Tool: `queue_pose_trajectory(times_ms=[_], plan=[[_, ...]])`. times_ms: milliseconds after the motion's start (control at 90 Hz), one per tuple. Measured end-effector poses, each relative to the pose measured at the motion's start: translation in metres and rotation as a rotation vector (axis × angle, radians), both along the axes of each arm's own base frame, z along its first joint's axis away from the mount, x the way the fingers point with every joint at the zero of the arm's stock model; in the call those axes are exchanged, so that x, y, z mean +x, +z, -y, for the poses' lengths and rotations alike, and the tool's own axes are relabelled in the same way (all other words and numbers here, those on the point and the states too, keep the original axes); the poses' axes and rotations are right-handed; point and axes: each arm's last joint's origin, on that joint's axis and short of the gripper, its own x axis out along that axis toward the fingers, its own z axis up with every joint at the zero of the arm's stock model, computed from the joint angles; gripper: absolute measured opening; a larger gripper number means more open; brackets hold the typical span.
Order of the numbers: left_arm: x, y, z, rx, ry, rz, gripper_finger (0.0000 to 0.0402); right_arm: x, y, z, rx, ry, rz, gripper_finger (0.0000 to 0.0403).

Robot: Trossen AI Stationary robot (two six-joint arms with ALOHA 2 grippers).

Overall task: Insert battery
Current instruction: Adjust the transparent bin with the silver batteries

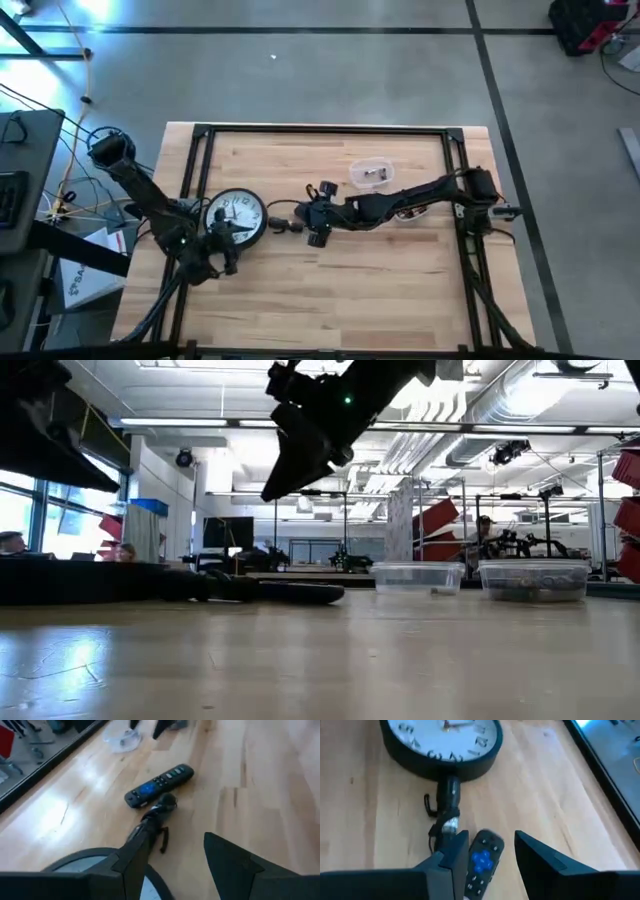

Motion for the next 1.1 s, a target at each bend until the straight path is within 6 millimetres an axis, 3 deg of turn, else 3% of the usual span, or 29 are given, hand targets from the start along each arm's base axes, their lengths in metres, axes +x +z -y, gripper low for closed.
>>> queue_pose_trajectory(times_ms=[156, 256, 489, 589, 711, 900, 1100], plan=[[-0.001, -0.010, 0.001, -0.046, -0.018, 0.085, 0.0172, -0.008, -0.009, 0.004, -0.007, 0.010, 0.013, 0.0128], [0.001, -0.013, 0.002, -0.066, -0.064, 0.109, 0.0172, -0.025, -0.011, 0.013, 0.012, -0.020, 0.051, 0.0128], [0.013, -0.011, -0.004, -0.068, -0.136, 0.162, 0.0172, -0.074, -0.022, 0.064, 0.089, -0.276, 0.129, 0.0127], [0.021, -0.010, -0.011, -0.054, -0.160, 0.190, 0.0172, -0.079, -0.028, 0.098, 0.184, -0.415, 0.147, 0.0121], [0.030, -0.007, -0.021, -0.048, -0.180, 0.218, 0.0172, -0.074, -0.037, 0.131, 0.293, -0.453, 0.119, 0.0111], [0.039, -0.004, -0.032, -0.049, -0.189, 0.232, 0.0172, -0.062, -0.052, 0.153, 0.374, -0.526, 0.035, 0.0089], [0.042, -0.003, -0.038, -0.040, -0.159, 0.238, 0.0172, -0.071, -0.060, 0.168, 0.405, -0.648, -0.046, 0.0078]])
